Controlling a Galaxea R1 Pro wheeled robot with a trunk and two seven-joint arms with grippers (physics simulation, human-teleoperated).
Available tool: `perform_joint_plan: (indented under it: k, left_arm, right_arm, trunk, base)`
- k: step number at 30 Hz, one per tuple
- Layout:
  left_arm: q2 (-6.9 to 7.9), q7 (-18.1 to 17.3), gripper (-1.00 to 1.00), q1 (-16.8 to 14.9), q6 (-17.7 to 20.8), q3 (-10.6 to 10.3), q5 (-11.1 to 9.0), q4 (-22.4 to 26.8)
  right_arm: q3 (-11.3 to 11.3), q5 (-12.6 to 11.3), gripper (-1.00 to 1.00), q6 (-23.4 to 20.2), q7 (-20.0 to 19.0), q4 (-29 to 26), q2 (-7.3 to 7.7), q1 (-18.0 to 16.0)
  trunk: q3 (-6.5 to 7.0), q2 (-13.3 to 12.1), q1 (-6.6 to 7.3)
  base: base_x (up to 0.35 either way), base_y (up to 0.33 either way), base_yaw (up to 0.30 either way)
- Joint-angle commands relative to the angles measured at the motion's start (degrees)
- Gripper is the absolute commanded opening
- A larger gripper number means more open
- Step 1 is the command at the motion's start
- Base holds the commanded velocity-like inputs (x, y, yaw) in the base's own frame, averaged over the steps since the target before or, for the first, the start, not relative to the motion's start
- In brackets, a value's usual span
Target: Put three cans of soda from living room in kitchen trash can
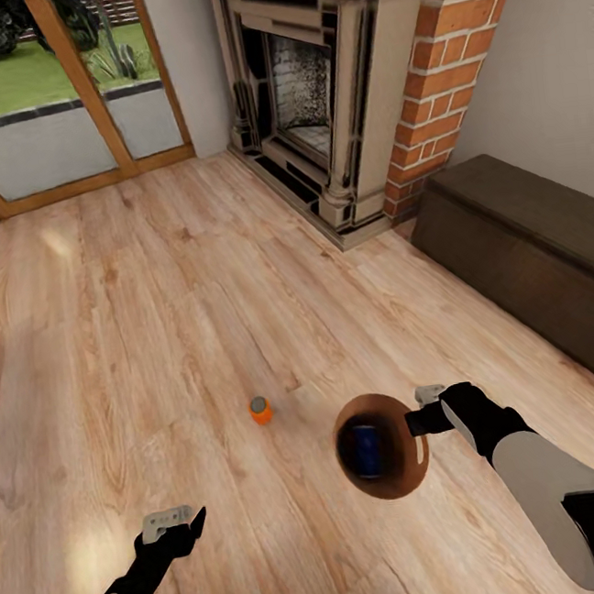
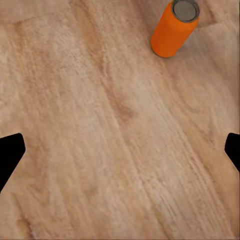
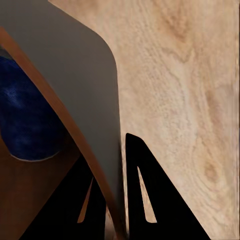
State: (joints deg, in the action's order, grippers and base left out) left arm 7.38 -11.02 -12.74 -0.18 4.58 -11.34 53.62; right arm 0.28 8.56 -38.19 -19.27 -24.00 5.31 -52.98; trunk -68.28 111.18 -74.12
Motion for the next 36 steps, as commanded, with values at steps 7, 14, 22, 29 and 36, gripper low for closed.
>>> perform_joint_plan:
  k: [7, 14, 22, 29, 36]
  left_arm:
    - [0.0, -0.2, 1.0, 0.0, 0.0, 0.0, 0.0, 0.0]
    - [0.0, -0.3, 1.0, 0.0, 0.0, 0.0, 0.0, 0.0]
    - [-0.82, 1.6, 1.0, -2.0, -1.9, -2.0, 1.9, -1.9]
    - [-0.82, 3.9, 1.0, -2.4, -4.2, -3.4, 4.2, -4.2]
    - [-0.57, 5.4, 1.0, -2.1, -6.4, -3.1, 4.9, -6.4]
  right_arm:
    - [-0.1, -1.3, -1.0, -0.2, -0.2, 0.0, -0.03, 0.0]
    - [-0.1, -1.3, -1.0, -0.2, -0.2, -0.1, -0.02, 0.0]
    - [0.0, 2.2, -1.0, -1.0, 0.0, -0.1, -1.54, -1.9]
    - [0.0, 6.2, -1.0, -2.0, 0.0, -0.1, -1.54, -3.1]
    - [0.0, 10.8, -1.0, -3.1, 0.0, -0.2, -1.25, -2.7]
  trunk:
    - [0.43, 0.0, 0.0]
    - [0.69, 0.0, 0.0]
    - [0.7, 0.0, 0.0]
    - [0.7, 0.0, 0.0]
    - [0.7, 0.0, 0.0]
  base:
    - [0.329, 0.029, -0.212]
    - [0.329, 0.094, -0.149]
    - [0.082, 0.026, -0.009]
    - [0.0, 0.0, 0.0]
    - [0.003, 0.0, -0.002]
